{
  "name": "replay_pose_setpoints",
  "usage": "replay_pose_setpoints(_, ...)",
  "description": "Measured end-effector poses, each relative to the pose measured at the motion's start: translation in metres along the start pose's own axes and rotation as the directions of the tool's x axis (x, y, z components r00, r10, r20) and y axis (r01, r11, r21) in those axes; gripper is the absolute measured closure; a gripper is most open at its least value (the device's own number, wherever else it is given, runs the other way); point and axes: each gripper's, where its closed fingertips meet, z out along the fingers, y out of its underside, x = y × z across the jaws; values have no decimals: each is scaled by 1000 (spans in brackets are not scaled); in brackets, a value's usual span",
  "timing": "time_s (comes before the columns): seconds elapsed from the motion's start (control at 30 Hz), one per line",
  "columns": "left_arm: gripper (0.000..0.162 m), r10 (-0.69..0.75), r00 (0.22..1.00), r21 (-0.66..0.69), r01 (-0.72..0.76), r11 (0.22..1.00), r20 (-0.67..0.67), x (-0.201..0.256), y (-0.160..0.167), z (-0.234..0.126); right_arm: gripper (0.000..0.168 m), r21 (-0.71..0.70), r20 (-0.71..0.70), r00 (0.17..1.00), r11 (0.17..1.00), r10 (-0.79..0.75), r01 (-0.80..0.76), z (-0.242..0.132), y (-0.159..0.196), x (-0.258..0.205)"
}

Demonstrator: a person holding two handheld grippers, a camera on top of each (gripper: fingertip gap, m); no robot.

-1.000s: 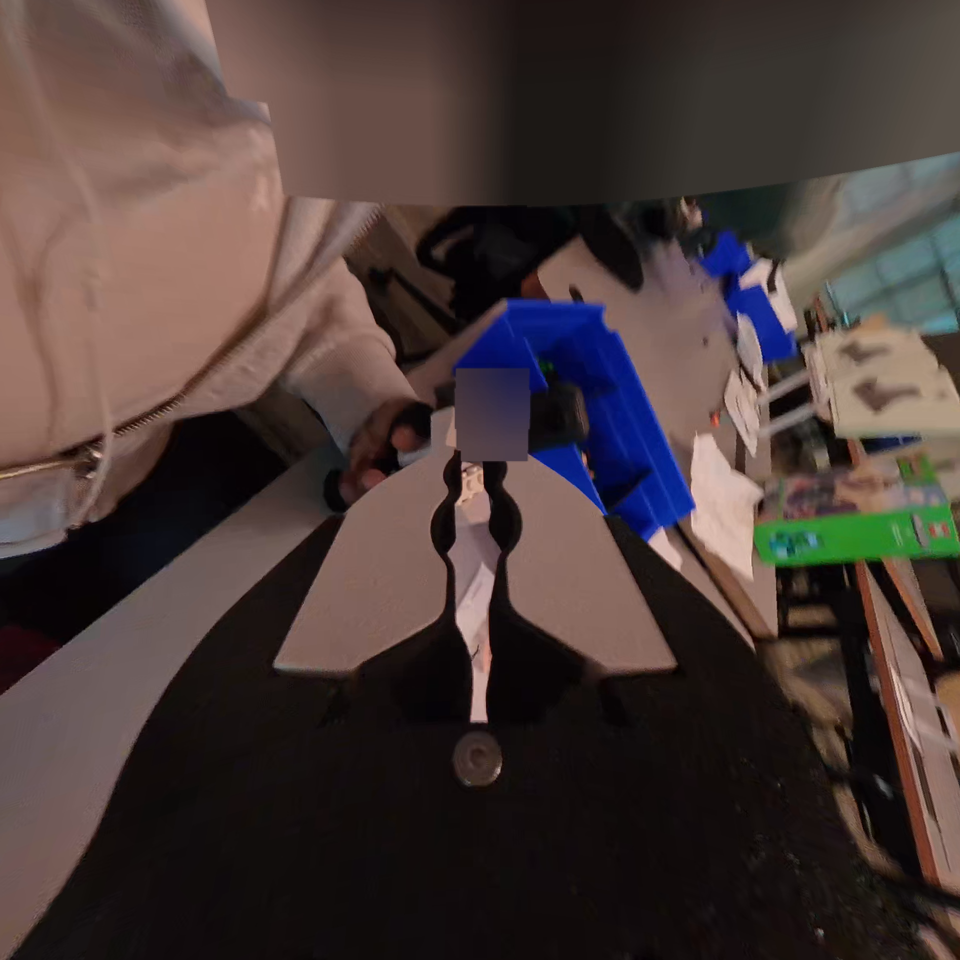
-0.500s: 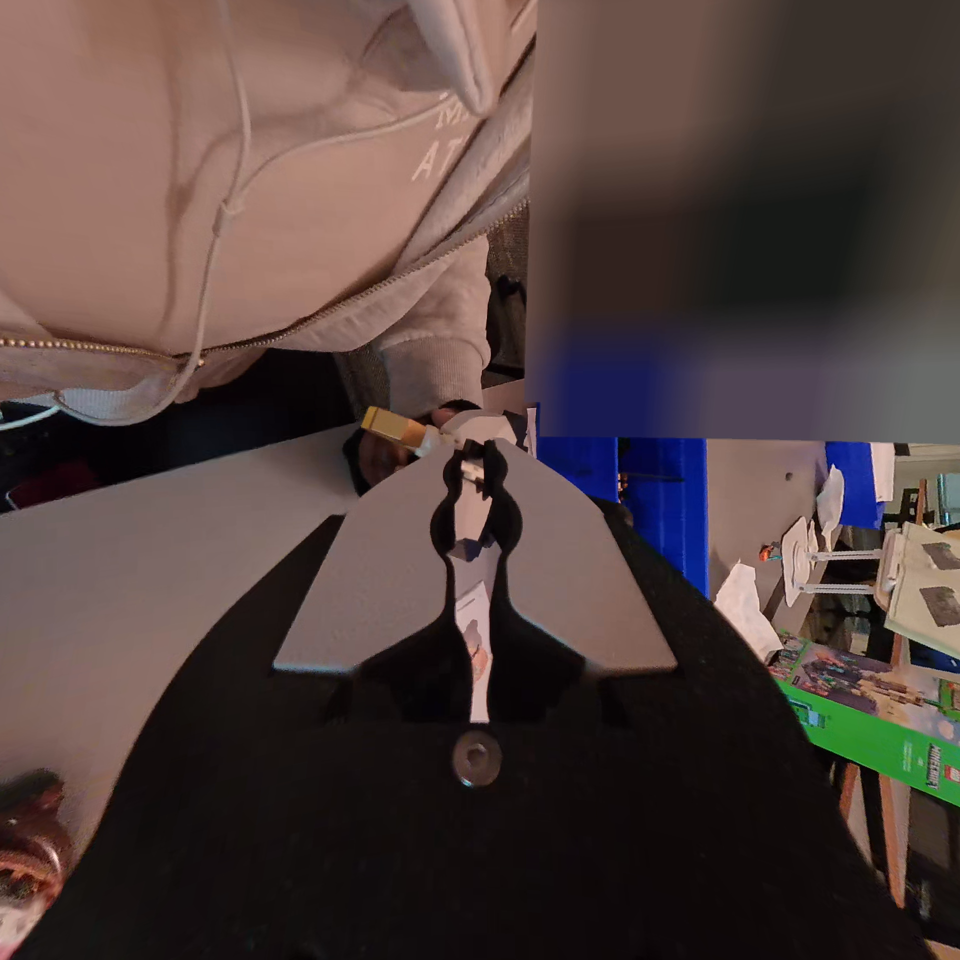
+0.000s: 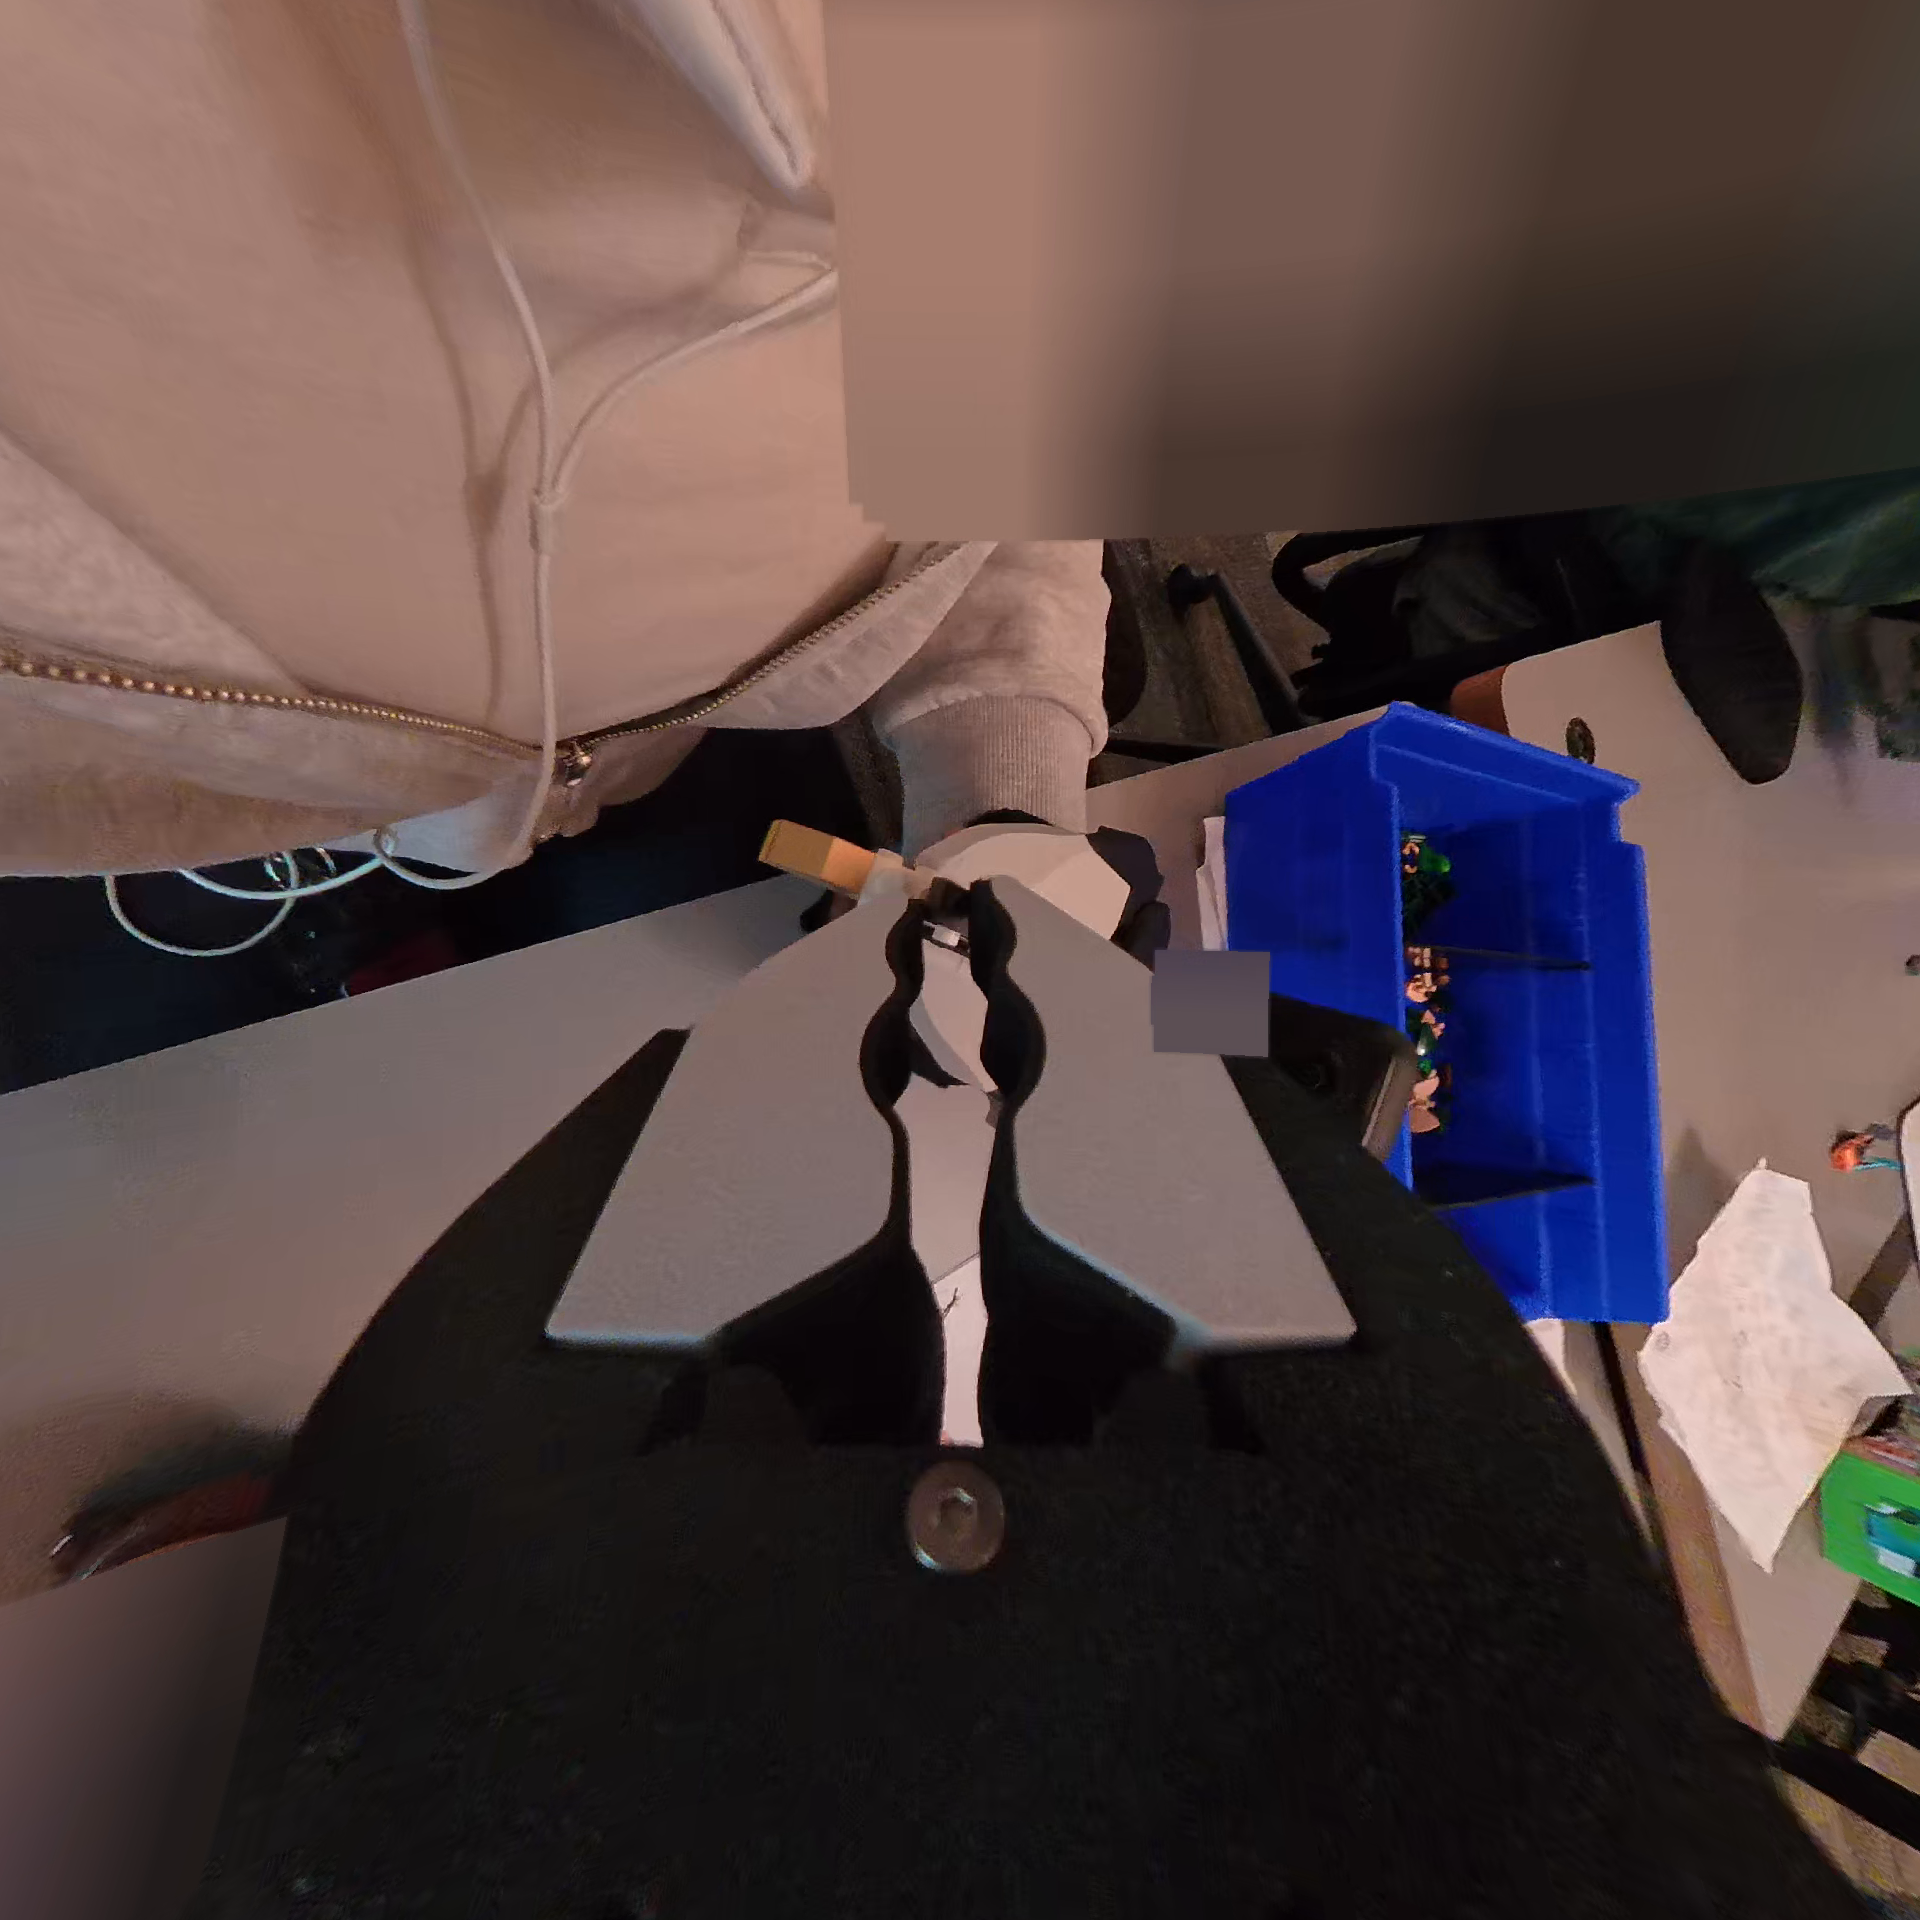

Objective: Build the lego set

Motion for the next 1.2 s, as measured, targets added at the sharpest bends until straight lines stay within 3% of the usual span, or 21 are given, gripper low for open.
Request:
replay_pose_setpoints(0.43, 154, 13, 1000, -4, -13, 1000, -7, -14, -20, -4, 157, 28, 68, 992, 994, 108, -110, -17, 11, 9)
replay_pose_setpoints(0.5, 154, 28, 999, -13, -28, 1000, 20, -20, -23, -6, 157, 31, 41, 989, 989, 145, -146, -22, 18, 14)
replay_pose_setpoints(0.57, 154, 67, 991, -54, -61, 997, 111, -32, -22, -16, 159, 65, -42, 960, 959, 278, -275, -32, 30, 25)
replay_pose_setpoints(0.63, 154, 145, 950, -126, -114, 985, 277, -50, -20, -37, 160, 28, -244, 837, 866, 490, -499, -45, 66, 40)
replay_pose_setpoints(0.7, 154, 232, 883, -170, -177, 969, 407, -57, -25, -60, 160, 42, -422, 654, 734, 628, -678, -59, 94, 33)
replay_pose_setpoints(0.83, 154, 346, 794, -271, -236, 933, 500, -50, -25, -80, 157, 135, -553, 413, 567, 724, -813, -47, 99, -24)
replay_pose_setpoints(0.93, 154, 392, 762, -342, -237, 909, 515, -51, -12, -83, 158, 115, -641, 177, 321, 747, -940, -38, 112, -93)
replay_pose_setpoints(1.07, 154, 393, 788, -311, -267, 912, 473, -46, -9, -71, 158, 180, -738, -166, -46, 654, -982, -26, 127, -195)
replay_pose_setpoints(1.13, 154, 394, 795, -312, -270, 911, 462, -47, -7, -66, 158, 300, -720, -284, -85, 633, -950, -12, 127, -212)
replay_pose_setpoints(1.2, 154, 381, 808, -305, -262, 916, 450, -48, -3, -62, 158, 377, -740, -342, -64, 579, -924, -11, 137, -219)
